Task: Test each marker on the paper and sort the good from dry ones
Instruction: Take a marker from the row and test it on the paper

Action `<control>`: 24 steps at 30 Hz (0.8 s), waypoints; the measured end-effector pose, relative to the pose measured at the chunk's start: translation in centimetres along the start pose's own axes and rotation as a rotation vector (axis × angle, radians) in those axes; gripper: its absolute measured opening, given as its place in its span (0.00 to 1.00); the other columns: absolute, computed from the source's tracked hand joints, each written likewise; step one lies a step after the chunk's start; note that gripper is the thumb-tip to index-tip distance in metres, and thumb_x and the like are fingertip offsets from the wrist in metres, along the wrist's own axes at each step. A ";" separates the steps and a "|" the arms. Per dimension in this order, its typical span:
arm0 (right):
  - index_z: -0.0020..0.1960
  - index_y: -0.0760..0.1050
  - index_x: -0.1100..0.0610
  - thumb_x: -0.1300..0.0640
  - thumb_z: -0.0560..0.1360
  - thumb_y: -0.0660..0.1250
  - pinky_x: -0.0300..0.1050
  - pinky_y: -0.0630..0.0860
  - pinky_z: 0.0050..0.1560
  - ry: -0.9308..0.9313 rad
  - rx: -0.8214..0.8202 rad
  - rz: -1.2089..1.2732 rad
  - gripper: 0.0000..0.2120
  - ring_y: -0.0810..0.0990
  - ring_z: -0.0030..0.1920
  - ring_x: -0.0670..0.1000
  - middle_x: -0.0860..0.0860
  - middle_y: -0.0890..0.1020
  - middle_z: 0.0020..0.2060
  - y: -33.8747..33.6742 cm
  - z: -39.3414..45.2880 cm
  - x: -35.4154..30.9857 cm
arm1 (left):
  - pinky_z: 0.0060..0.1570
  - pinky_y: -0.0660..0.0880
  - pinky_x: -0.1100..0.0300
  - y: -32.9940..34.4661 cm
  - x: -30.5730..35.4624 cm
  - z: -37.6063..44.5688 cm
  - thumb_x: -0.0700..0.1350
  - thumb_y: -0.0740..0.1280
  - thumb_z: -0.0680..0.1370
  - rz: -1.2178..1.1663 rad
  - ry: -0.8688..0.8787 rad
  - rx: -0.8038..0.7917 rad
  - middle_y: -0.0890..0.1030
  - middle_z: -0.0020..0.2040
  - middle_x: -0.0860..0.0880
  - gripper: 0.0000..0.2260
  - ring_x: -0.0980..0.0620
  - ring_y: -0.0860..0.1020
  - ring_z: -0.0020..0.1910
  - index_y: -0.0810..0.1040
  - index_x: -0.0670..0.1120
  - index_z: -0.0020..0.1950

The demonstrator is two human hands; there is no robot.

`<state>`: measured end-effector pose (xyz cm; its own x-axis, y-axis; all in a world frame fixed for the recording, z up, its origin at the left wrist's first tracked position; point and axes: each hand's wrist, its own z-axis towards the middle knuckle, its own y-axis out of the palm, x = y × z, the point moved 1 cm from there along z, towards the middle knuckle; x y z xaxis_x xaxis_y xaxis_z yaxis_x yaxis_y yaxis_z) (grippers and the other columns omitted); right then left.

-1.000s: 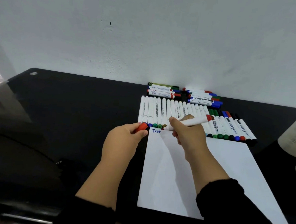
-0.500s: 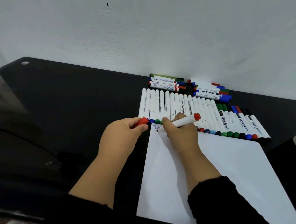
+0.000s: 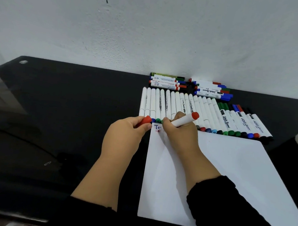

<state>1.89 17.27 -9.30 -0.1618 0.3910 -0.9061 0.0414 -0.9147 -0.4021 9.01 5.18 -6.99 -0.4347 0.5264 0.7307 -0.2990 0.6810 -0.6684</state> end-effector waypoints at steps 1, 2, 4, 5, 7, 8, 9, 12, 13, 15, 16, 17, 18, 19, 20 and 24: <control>0.32 0.61 0.56 0.58 0.75 0.66 0.34 0.64 0.29 0.000 -0.005 0.013 0.17 0.68 0.29 0.46 0.48 0.67 0.27 0.0 0.0 0.0 | 0.34 0.69 0.65 0.0 -0.1 0.0 0.55 0.62 0.78 -0.002 0.003 0.001 0.70 0.40 0.59 0.20 0.59 0.71 0.36 0.69 0.56 0.69; 0.32 0.62 0.56 0.58 0.75 0.66 0.36 0.65 0.30 -0.004 -0.017 0.013 0.17 0.68 0.29 0.47 0.49 0.68 0.27 0.0 0.0 -0.1 | 0.34 0.69 0.65 -0.1 -0.1 0.0 0.54 0.62 0.78 -0.003 0.003 0.000 0.70 0.40 0.59 0.19 0.58 0.71 0.36 0.69 0.56 0.69; 0.32 0.61 0.56 0.59 0.75 0.66 0.40 0.64 0.32 -0.011 -0.039 -0.009 0.17 0.67 0.29 0.48 0.49 0.67 0.27 0.1 -0.1 -0.1 | 0.38 0.71 0.63 -0.1 -0.2 0.0 0.54 0.62 0.78 0.000 0.005 -0.005 0.71 0.43 0.57 0.20 0.58 0.72 0.38 0.69 0.56 0.69; 0.32 0.61 0.56 0.60 0.74 0.66 0.41 0.64 0.32 -0.010 -0.046 -0.015 0.17 0.66 0.29 0.48 0.50 0.66 0.27 0.2 -0.1 -0.1 | 0.40 0.72 0.63 -0.2 -0.2 0.1 0.54 0.62 0.78 0.000 0.007 -0.006 0.71 0.44 0.57 0.20 0.57 0.72 0.38 0.69 0.56 0.70; 0.32 0.60 0.56 0.61 0.74 0.65 0.42 0.63 0.33 -0.003 -0.051 -0.006 0.16 0.65 0.29 0.48 0.50 0.66 0.27 0.1 -0.2 0.0 | 0.39 0.71 0.63 -0.2 -0.2 0.0 0.54 0.62 0.78 -0.007 0.009 -0.006 0.71 0.44 0.57 0.19 0.58 0.72 0.38 0.69 0.56 0.70; 0.32 0.60 0.57 0.61 0.73 0.65 0.41 0.64 0.33 0.000 -0.043 0.002 0.16 0.65 0.29 0.48 0.50 0.66 0.27 0.1 -0.2 0.0 | 0.37 0.70 0.64 -0.2 -0.3 0.0 0.54 0.62 0.78 -0.010 0.014 -0.005 0.71 0.42 0.58 0.19 0.58 0.71 0.37 0.69 0.56 0.69; 0.32 0.61 0.57 0.61 0.74 0.65 0.39 0.64 0.31 0.003 -0.027 0.011 0.16 0.66 0.29 0.48 0.50 0.66 0.27 0.0 -0.2 0.1 | 0.35 0.69 0.65 -0.2 -0.4 0.0 0.54 0.62 0.78 -0.012 0.019 -0.003 0.70 0.40 0.59 0.19 0.58 0.71 0.36 0.69 0.56 0.69; 0.33 0.61 0.57 0.60 0.74 0.65 0.36 0.63 0.30 -0.001 -0.003 0.011 0.15 0.65 0.29 0.47 0.50 0.66 0.27 -0.1 -0.1 0.1 | 0.31 0.67 0.66 -0.2 -0.5 0.0 0.54 0.63 0.78 -0.018 0.011 -0.003 0.70 0.37 0.61 0.19 0.59 0.72 0.35 0.70 0.56 0.69; 0.33 0.61 0.57 0.61 0.74 0.64 0.39 0.64 0.32 -0.007 -0.012 0.004 0.15 0.66 0.29 0.48 0.50 0.66 0.27 -0.1 -0.1 0.1 | 0.31 0.67 0.66 -0.2 -0.6 0.0 0.54 0.63 0.78 -0.016 0.006 -0.005 0.70 0.37 0.61 0.19 0.59 0.72 0.35 0.70 0.56 0.69; 0.32 0.60 0.57 0.61 0.74 0.64 0.42 0.64 0.34 -0.011 -0.014 0.003 0.16 0.66 0.30 0.49 0.50 0.66 0.27 0.0 -0.1 0.1 | 0.31 0.67 0.66 -0.2 -0.5 0.0 0.54 0.63 0.78 -0.005 -0.003 -0.020 0.71 0.39 0.60 0.19 0.58 0.72 0.35 0.69 0.56 0.69; 0.32 0.60 0.57 0.61 0.74 0.64 0.42 0.64 0.34 -0.010 -0.006 0.005 0.16 0.66 0.30 0.49 0.50 0.66 0.27 0.0 -0.1 0.1 | 0.32 0.68 0.66 -0.2 -0.5 0.0 0.54 0.62 0.78 0.001 -0.004 -0.030 0.71 0.40 0.58 0.20 0.58 0.72 0.36 0.69 0.56 0.70; 0.32 0.60 0.57 0.61 0.74 0.64 0.43 0.64 0.34 -0.008 0.002 0.007 0.16 0.66 0.31 0.49 0.50 0.66 0.27 0.0 -0.1 0.2 | 0.33 0.69 0.65 -0.2 -0.4 0.0 0.54 0.63 0.78 0.004 -0.005 -0.035 0.72 0.42 0.57 0.20 0.58 0.72 0.36 0.69 0.56 0.70; 0.32 0.60 0.57 0.61 0.74 0.64 0.43 0.64 0.34 -0.007 0.003 0.009 0.16 0.66 0.31 0.49 0.50 0.66 0.27 0.0 -0.1 0.2 | 0.36 0.70 0.64 -0.2 -0.4 0.0 0.54 0.63 0.78 0.004 -0.008 -0.036 0.73 0.45 0.57 0.20 0.57 0.72 0.36 0.69 0.56 0.70; 0.32 0.60 0.56 0.61 0.74 0.64 0.43 0.64 0.35 -0.007 -0.001 0.010 0.16 0.67 0.31 0.49 0.50 0.66 0.27 0.0 -0.1 0.2 | 0.39 0.72 0.63 -0.2 -0.4 0.0 0.54 0.63 0.78 0.001 -0.009 -0.034 0.74 0.46 0.56 0.20 0.57 0.72 0.37 0.69 0.56 0.70; 0.32 0.59 0.56 0.61 0.73 0.64 0.43 0.64 0.35 -0.010 -0.008 0.010 0.16 0.67 0.31 0.50 0.51 0.66 0.27 0.0 -0.1 0.2 | 0.41 0.72 0.62 -0.2 -0.4 0.0 0.54 0.63 0.78 0.000 -0.009 -0.034 0.74 0.47 0.56 0.20 0.57 0.72 0.37 0.69 0.56 0.70; 0.32 0.58 0.56 0.62 0.73 0.63 0.42 0.63 0.35 -0.010 0.022 0.011 0.16 0.67 0.32 0.51 0.52 0.66 0.28 0.0 -0.1 0.3 | 0.40 0.72 0.63 -0.2 -0.3 -0.1 0.55 0.63 0.78 0.000 -0.012 -0.038 0.73 0.47 0.57 0.20 0.57 0.72 0.37 0.69 0.56 0.70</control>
<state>1.92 17.43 -9.63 -0.1711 0.3797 -0.9091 0.0219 -0.9211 -0.3888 9.33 4.94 -7.08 -0.4446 0.5206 0.7289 -0.2669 0.6998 -0.6626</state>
